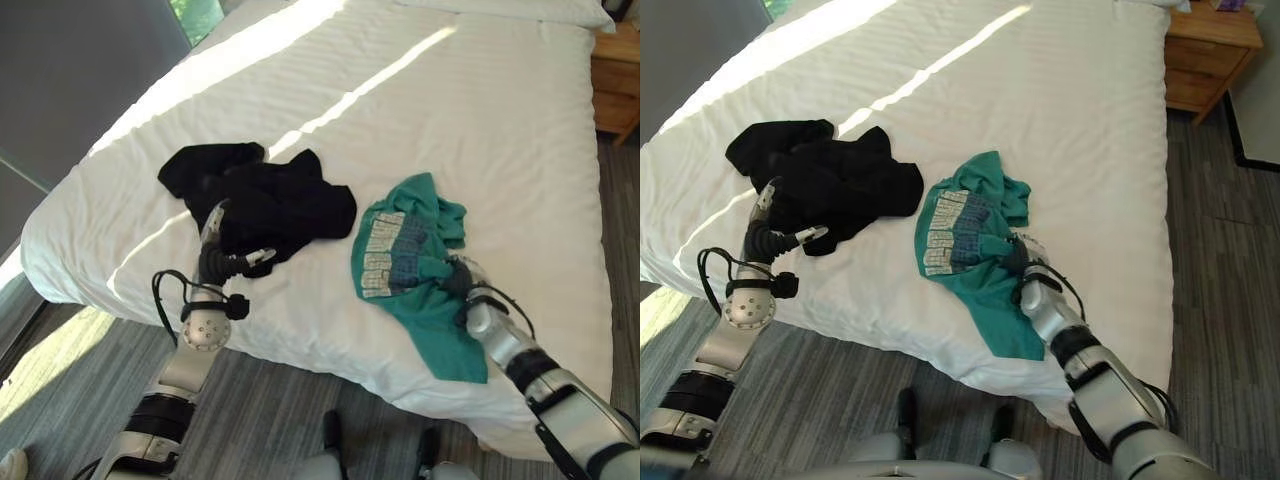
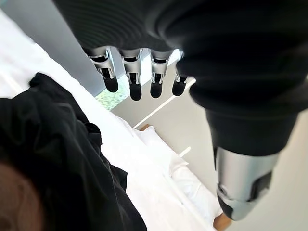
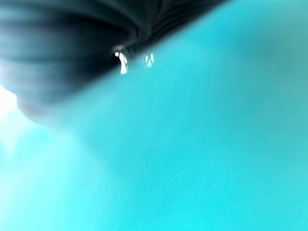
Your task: Pick up bed clothes into laundry basket.
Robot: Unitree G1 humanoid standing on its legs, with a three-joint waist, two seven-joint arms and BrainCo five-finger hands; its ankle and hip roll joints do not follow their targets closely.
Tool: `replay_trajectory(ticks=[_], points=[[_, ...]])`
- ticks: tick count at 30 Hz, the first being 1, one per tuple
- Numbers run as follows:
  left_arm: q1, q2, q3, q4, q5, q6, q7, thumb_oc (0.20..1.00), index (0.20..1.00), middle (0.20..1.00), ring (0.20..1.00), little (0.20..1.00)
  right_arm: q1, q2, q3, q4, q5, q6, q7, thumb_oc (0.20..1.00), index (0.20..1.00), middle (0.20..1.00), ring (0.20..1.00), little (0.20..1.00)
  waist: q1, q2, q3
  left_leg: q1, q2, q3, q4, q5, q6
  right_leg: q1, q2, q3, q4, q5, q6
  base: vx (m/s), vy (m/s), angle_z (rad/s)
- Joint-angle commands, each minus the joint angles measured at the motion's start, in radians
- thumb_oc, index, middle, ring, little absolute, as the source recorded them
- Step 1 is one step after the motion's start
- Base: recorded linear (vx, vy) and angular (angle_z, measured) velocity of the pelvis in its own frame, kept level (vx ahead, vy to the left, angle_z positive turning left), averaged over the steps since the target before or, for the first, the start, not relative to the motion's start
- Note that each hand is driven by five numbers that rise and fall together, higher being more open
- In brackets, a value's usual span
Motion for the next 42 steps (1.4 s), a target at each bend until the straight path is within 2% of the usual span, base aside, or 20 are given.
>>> replay_trajectory(ticks=[1, 2, 3, 5, 8, 10, 13, 14, 17, 22, 25, 27, 28, 29, 30, 34, 35, 40, 41, 42], points=[[-0.163, 0.363, 0.105, 0.061, 0.206, 0.113, -0.064, 1.0, 1.0, 1.0, 1.0, 1.0, 0.054, -0.231, -0.173, -0.382, 0.09, -0.058, 0.026, 0.2, 0.2, 0.2, 0.2, 0.2, -0.067, -0.049, 0.028, 0.246, 0.081, 0.114, 0.021, -0.041, -0.101, -0.022, -0.067, 0.089, 0.023, 0.011, 0.097, 0.13, 0.045, -0.34], [-0.158, 0.363, 0.107, 0.054, 0.208, 0.115, -0.067, 1.0, 1.0, 1.0, 1.0, 1.0, 0.065, -0.233, -0.181, -0.395, 0.089, -0.053, 0.03, 0.2, 0.2, 0.2, 0.2, 0.2, -0.065, -0.051, 0.027, 0.244, 0.079, 0.114, 0.02, -0.035, -0.1, -0.024, -0.068, 0.089, 0.02, 0.017, 0.096, 0.13, 0.038, -0.32], [-0.088, 0.397, 0.121, 0.019, 0.292, 0.144, -0.102, 1.0, 1.0, 1.0, 1.0, 1.0, 0.121, -0.316, -0.27, -0.491, 0.084, -0.05, 0.047, 0.2, 0.2, 0.2, 0.2, 0.2, -0.076, -0.055, 0.021, 0.257, 0.081, 0.124, 0.019, -0.036, -0.1, -0.019, -0.066, 0.094, 0.022, 0.019, 0.097, 0.05, 0.011, -0.28], [0.026, 0.42, 0.19, -0.019, 0.403, 0.186, -0.179, 1.0, 1.0, 1.0, 1.0, 1.0, 0.243, -0.394, -0.428, -0.592, 0.11, -0.075, 0.044, 0.2, 0.2, 0.2, 0.2, 0.2, -0.101, -0.06, 0.008, 0.279, 0.088, 0.149, 0.021, -0.041, -0.105, -0.014, -0.059, 0.104, 0.024, 0.011, 0.102, 0.12, 0.011, -0.38], [0.124, 0.433, 0.24, -0.017, 0.501, 0.199, -0.217, 1.0, 1.0, 1.0, 1.0, 1.0, 0.37, -0.562, -0.681, -0.55, 0.261, -0.097, 0.034, 0.2, 0.2, 0.2, 0.2, 0.2, -0.138, -0.079, -0.01, 0.294, 0.097, 0.178, 0.021, -0.034, -0.116, -0.018, -0.05, 0.121, 0.025, 0.012, 0.107, 0.05, -0.002, -0.34], [0.156, 0.434, 0.264, 0.007, 0.55, 0.214, -0.234, 1.0, 1.0, 1.0, 1.0, 1.0, 0.465, -0.625, -0.838, -0.504, 0.324, -0.118, 0.025, 0.2, 0.2, 0.2, 0.2, 0.2, -0.163, -0.088, -0.02, 0.296, 0.102, 0.198, 0.017, -0.026, -0.12, -0.027, -0.048, 0.123, 0.02, 0.02, 0.108, 0.05, 0.003, -0.41], [0.182, 0.429, 0.303, 0.088, 0.635, 0.282, -0.255, 1.0, 1.0, 1.0, 1.0, 1.0, 0.637, -0.611, -1.045, -0.563, 0.314, -0.115, 0.008, 0.2, 0.2, 0.2, 0.2, 0.2, -0.215, -0.094, -0.026, 0.311, 0.107, 0.233, 0.015, -0.031, -0.123, -0.033, -0.039, 0.136, 0.02, 0.022, 0.112, 0.09, 0.02, -0.29], [0.174, 0.406, 0.309, 0.103, 0.645, 0.3, -0.241, 1.0, 1.0, 1.0, 1.0, 1.0, 0.678, -0.482, -1.043, -0.597, 0.267, -0.101, -0.02, 0.2, 0.2, 0.2, 0.2, 0.2, -0.221, -0.086, -0.027, 0.314, 0.107, 0.243, 0.014, -0.037, -0.122, -0.036, -0.038, 0.142, 0.02, 0.024, 0.112, 0.05, 0.023, -0.33], [0.192, 0.413, 0.353, 0.202, 0.686, 0.347, -0.241, 1.0, 1.0, 1.0, 1.0, 1.0, 0.762, -0.439, -1.131, -0.527, 0.256, -0.077, -0.019, 0.2, 0.2, 0.2, 0.2, 0.2, -0.249, -0.093, -0.034, 0.319, 0.107, 0.271, 0.011, -0.04, -0.12, -0.053, -0.028, 0.163, 0.02, 0.031, 0.115, 0.05, -0.002, -0.23], [0.193, 0.463, 0.413, 0.278, 0.695, 0.383, -0.219, 1.0, 1.0, 1.0, 1.0, 1.0, 0.839, -0.384, -1.14, -0.297, 0.252, -0.029, -0.028, 0.2, 0.2, 0.2, 0.2, 0.2, -0.266, -0.115, -0.038, 0.307, 0.12, 0.303, 0.008, -0.047, -0.127, -0.095, -0.01, 0.183, 0.021, 0.041, 0.116, 0.0, -0.038, -0.2], [0.15, 0.503, 0.385, 0.322, 0.653, 0.383, -0.191, 1.0, 1.0, 1.0, 1.0, 1.0, 0.794, -0.339, -1.099, -0.124, 0.393, -0.038, -0.037, 0.2, 0.2, 0.2, 0.2, 0.2, -0.27, -0.129, -0.015, 0.275, 0.13, 0.301, 0.01, -0.044, -0.128, -0.129, -0.004, 0.183, 0.023, 0.049, 0.119, -0.09, -0.057, -0.21], [0.13, 0.517, 0.374, 0.332, 0.64, 0.381, -0.183, 0.94, 0.94, 0.94, 0.94, 0.94, 0.781, -0.3, -1.064, -0.095, 0.458, -0.042, -0.022, 0.2, 0.2, 0.2, 0.2, 0.2, -0.274, -0.14, 0.018, 0.246, 0.135, 0.294, 0.011, -0.042, -0.127, -0.162, 0.002, 0.188, 0.024, 0.057, 0.12, -0.15, -0.051, -0.17], [0.109, 0.533, 0.362, 0.35, 0.63, 0.382, -0.174, 1.0, 1.0, 1.0, 1.0, 1.0, 0.766, -0.287, -1.038, -0.079, 0.48, -0.05, -0.019, 0.2, 0.2, 0.2, 0.2, 0.2, -0.273, -0.15, 0.04, 0.222, 0.133, 0.282, 0.012, -0.04, -0.125, -0.184, 0.005, 0.192, 0.025, 0.065, 0.12, -0.28, -0.053, -0.08], [0.073, 0.548, 0.341, 0.368, 0.62, 0.384, -0.16, 1.0, 1.0, 1.0, 1.0, 1.0, 0.726, -0.268, -0.995, -0.052, 0.52, -0.068, -0.015, 0.2, 0.2, 0.2, 0.2, 0.2, -0.271, -0.167, 0.081, 0.172, 0.123, 0.26, 0.014, -0.054, -0.115, -0.23, 0.006, 0.205, 0.028, 0.083, 0.119, -0.23, -0.032, -0.06], [0.064, 0.552, 0.336, 0.374, 0.619, 0.383, -0.158, 1.0, 1.0, 1.0, 1.0, 1.0, 0.719, -0.268, -0.992, -0.045, 0.523, -0.072, -0.016, 0.2, 0.2, 0.2, 0.2, 0.2, -0.272, -0.17, 0.08, 0.164, 0.121, 0.259, 0.017, -0.054, -0.113, -0.237, 0.004, 0.205, 0.029, 0.085, 0.12, -0.2, -0.017, -0.03], [-0.049, 0.568, 0.288, 0.393, 0.605, 0.387, -0.137, 1.0, 1.0, 1.0, 1.0, 1.0, 0.681, -0.244, -0.927, -0.047, 0.552, -0.087, 0.001, 0.2, 0.2, 0.2, 0.2, 0.2, -0.279, -0.192, 0.145, 0.06, 0.11, 0.247, 0.046, -0.076, -0.102, -0.321, -0.018, 0.204, 0.033, 0.112, 0.122, -0.15, -0.029, 0.0], [-0.134, 0.609, 0.255, 0.394, 0.607, 0.385, -0.107, 1.0, 1.0, 1.0, 1.0, 1.0, 0.676, -0.237, -0.899, -0.073, 0.552, -0.102, 0.008, 0.2, 0.2, 0.2, 0.2, 0.2, -0.294, -0.204, 0.178, -0.002, 0.12, 0.244, 0.071, -0.079, -0.108, -0.363, -0.037, 0.196, 0.038, 0.126, 0.126, -0.16, -0.076, 0.1], [-0.342, 0.705, 0.118, 0.405, 0.615, 0.383, -0.078, 1.0, 1.0, 1.0, 1.0, 1.0, 0.657, -0.209, -0.856, -0.09, 0.55, -0.132, 0.004, 0.2, 0.2, 0.2, 0.2, 0.2, -0.307, -0.198, 0.203, -0.139, 0.14, 0.226, 0.123, -0.093, -0.12, -0.46, -0.06, 0.167, 0.048, 0.145, 0.133, -0.07, -0.038, 0.19], [-0.391, 0.73, 0.086, 0.391, 0.619, 0.382, -0.07, 0.711, 0.711, 0.711, 0.711, 0.711, 0.644, -0.208, -0.835, -0.076, 0.553, -0.138, 0.002, 0.2, 0.2, 0.2, 0.2, 0.2, -0.311, -0.199, 0.211, -0.167, 0.14, 0.224, 0.132, -0.096, -0.123, -0.481, -0.066, 0.16, 0.051, 0.152, 0.136, -0.06, -0.061, 0.14], [-0.414, 0.745, 0.073, 0.382, 0.625, 0.383, -0.062, 0.482, 0.482, 0.482, 0.482, 0.482, 0.639, -0.202, -0.823, -0.079, 0.556, -0.142, 0.003, 0.2, 0.2, 0.2, 0.2, 0.2, -0.312, -0.2, 0.22, -0.185, 0.14, 0.222, 0.137, -0.096, -0.124, -0.494, -0.068, 0.159, 0.051, 0.155, 0.137, -0.05, -0.073, 0.18]])
